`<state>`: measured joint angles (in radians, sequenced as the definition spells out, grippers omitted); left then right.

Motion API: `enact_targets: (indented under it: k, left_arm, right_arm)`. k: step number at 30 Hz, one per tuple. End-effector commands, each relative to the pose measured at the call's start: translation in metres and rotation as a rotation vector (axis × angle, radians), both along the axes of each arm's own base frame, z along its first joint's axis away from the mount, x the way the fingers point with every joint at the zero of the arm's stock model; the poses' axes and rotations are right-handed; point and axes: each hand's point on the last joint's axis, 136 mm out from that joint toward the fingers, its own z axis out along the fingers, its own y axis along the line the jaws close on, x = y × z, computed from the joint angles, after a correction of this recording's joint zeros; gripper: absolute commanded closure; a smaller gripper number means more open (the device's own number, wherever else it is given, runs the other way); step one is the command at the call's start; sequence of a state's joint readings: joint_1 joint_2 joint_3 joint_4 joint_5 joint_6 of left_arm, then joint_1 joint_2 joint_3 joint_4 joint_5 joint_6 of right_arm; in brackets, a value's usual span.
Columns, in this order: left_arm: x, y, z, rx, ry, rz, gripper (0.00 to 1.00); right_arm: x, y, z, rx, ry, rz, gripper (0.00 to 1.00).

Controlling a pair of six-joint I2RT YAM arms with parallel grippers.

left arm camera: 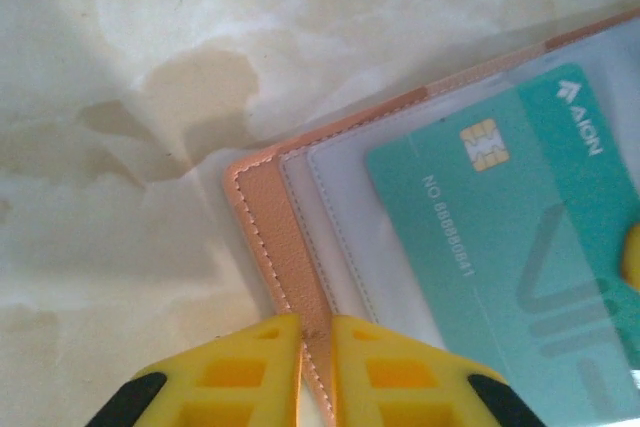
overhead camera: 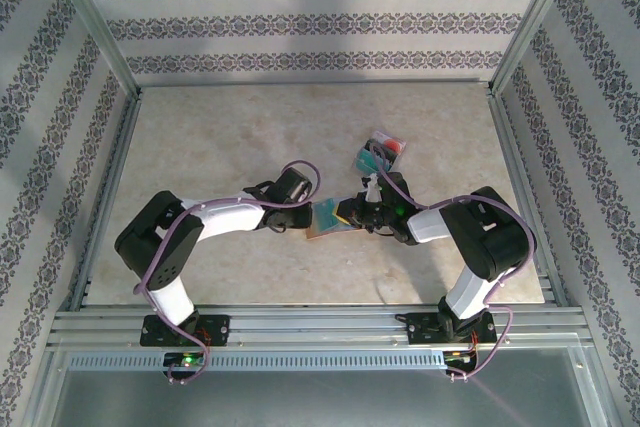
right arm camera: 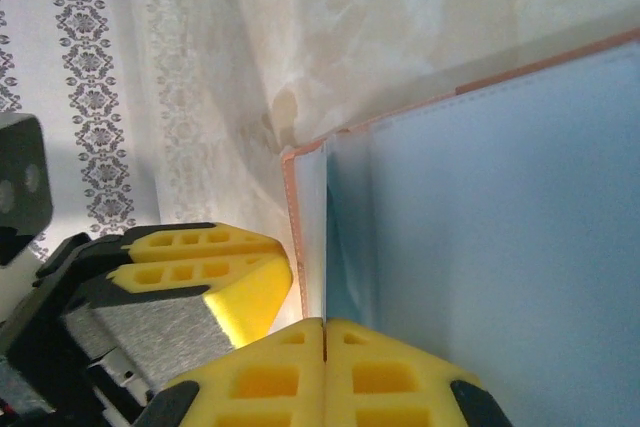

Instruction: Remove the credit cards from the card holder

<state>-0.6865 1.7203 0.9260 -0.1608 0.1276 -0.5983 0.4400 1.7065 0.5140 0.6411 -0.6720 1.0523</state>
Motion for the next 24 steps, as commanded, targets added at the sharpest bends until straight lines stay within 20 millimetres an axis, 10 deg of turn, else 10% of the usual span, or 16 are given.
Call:
enact_targets:
  k: [1, 24]
  left_arm:
    - [0.003, -0.012, 0.020, -0.020, -0.035, -0.043, 0.80]
    - [-0.003, -0.037, -0.021, -0.030, 0.058, -0.130, 0.84]
  right_arm:
    - [0.003, -0.001, 0.001, 0.009, -0.025, 0.001, 1.00]
    - [0.001, 0.008, 0.006, 0.018, -0.036, 0.032, 0.90]
